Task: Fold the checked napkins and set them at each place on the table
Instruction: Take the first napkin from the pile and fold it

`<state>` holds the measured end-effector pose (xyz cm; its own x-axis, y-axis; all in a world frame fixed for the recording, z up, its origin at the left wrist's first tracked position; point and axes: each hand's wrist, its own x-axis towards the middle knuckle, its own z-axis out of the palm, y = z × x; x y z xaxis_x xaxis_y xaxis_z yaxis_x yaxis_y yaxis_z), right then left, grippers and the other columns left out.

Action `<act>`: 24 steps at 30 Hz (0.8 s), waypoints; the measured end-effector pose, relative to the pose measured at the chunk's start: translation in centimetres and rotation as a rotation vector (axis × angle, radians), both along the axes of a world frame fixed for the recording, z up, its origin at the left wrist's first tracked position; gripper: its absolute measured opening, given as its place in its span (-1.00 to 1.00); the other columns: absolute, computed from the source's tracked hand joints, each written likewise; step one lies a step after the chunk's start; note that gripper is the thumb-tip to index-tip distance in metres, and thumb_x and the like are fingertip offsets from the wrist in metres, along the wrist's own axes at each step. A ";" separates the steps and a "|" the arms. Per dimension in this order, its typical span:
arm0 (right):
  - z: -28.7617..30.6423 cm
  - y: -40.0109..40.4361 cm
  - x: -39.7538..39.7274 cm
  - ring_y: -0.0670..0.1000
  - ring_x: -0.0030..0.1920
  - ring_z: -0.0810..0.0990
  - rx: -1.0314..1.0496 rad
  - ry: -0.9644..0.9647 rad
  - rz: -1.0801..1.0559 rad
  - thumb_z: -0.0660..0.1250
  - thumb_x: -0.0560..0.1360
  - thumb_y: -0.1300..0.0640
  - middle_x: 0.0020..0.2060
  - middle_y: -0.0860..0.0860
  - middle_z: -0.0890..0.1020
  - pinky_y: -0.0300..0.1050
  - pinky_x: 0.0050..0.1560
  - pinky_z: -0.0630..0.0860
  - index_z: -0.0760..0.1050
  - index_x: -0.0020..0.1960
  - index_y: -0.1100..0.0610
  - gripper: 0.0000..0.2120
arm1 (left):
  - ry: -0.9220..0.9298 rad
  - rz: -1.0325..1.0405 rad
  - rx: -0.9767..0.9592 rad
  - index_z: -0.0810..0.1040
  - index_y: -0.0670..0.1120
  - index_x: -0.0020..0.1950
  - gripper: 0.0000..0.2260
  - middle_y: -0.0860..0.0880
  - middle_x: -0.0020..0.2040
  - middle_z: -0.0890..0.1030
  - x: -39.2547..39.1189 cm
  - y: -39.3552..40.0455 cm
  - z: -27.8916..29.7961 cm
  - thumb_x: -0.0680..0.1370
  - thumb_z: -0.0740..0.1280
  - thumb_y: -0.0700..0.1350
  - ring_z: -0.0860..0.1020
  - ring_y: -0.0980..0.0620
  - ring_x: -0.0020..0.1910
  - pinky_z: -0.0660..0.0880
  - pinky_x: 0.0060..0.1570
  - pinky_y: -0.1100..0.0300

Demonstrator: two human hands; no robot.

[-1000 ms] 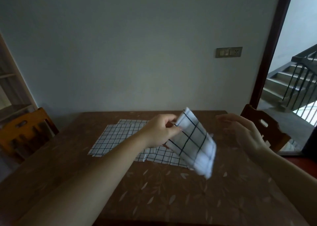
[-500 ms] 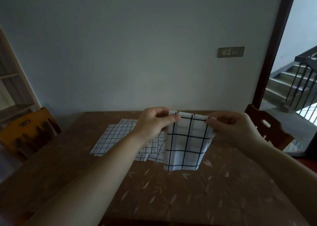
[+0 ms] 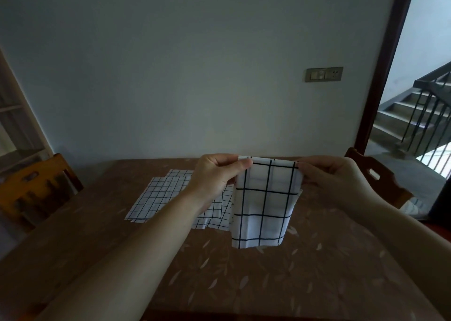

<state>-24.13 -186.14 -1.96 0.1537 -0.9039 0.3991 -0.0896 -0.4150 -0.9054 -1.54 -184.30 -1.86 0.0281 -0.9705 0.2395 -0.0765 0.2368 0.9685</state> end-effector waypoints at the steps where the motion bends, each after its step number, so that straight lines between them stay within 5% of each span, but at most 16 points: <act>1: 0.0 0.0 -0.1 -0.18 -0.35 0.66 -0.002 0.008 0.000 0.36 0.51 0.26 -0.37 -0.10 0.71 -0.40 -0.36 0.52 0.65 -0.21 0.04 -0.81 | -0.002 0.009 -0.005 0.71 -0.16 -0.17 -0.72 -0.52 -0.03 0.52 -0.1 -0.1 -0.1 0.31 0.49 0.05 0.53 -0.19 -0.11 0.50 0.13 -0.24; 5: -0.3 -0.1 -0.5 -0.09 -0.31 0.69 0.024 0.040 -0.006 0.46 0.43 0.22 -0.29 -0.01 0.73 -0.30 -0.31 0.60 0.69 -0.25 -0.05 -0.81 | -0.025 0.020 -0.035 0.67 -0.21 -0.19 -0.70 -0.37 -0.19 0.53 0.0 -0.5 -0.6 0.36 0.51 0.03 0.47 -0.17 -0.16 0.46 -0.06 -0.06; 10: -0.4 0.1 -0.8 -0.16 -0.29 0.69 -0.150 0.129 -0.050 0.49 0.41 0.26 -0.27 -0.07 0.71 -0.37 -0.32 0.53 0.60 -0.05 -0.02 -0.78 | -0.025 0.023 -0.042 0.68 -0.23 -0.12 -0.62 -0.49 -0.03 0.55 -0.3 -0.2 -0.7 0.32 0.50 0.08 0.57 -0.39 -0.03 0.47 0.16 -0.26; 14: -0.3 0.2 -1.1 -0.24 -0.24 0.67 -0.330 0.352 -0.112 0.50 0.39 0.24 -0.27 -0.20 0.69 -0.47 -0.26 0.51 0.57 -0.14 -0.16 -0.71 | -0.017 0.026 -0.042 0.72 -0.13 -0.14 -0.91 -0.27 -0.08 0.68 -0.2 -0.5 -0.8 0.48 0.44 -0.14 0.64 -0.15 -0.10 0.56 0.10 -0.10; 17: -0.3 -0.3 -1.2 -0.27 -0.22 0.65 -0.380 0.472 -0.122 0.51 0.39 0.23 -0.29 -0.24 0.66 -0.49 -0.18 0.51 0.53 -0.15 -0.21 -0.66 | -0.003 0.028 -0.046 0.72 -0.12 -0.10 -0.93 -0.10 -0.14 0.72 -0.4 -0.8 -1.1 0.49 0.44 -0.19 0.67 0.02 -0.16 0.60 0.00 0.08; 24: -0.2 -1.3 -1.2 -0.34 -0.16 0.58 -0.363 0.572 -0.092 0.51 0.38 0.16 -0.22 -0.24 0.64 -0.52 -0.19 0.43 0.55 -0.17 -0.12 -0.79 | -0.097 0.038 -0.136 0.72 -0.05 -0.10 -0.94 0.00 -0.15 0.73 -1.1 -1.0 -1.5 0.45 0.47 -0.16 0.69 0.08 -0.11 0.57 -0.07 0.28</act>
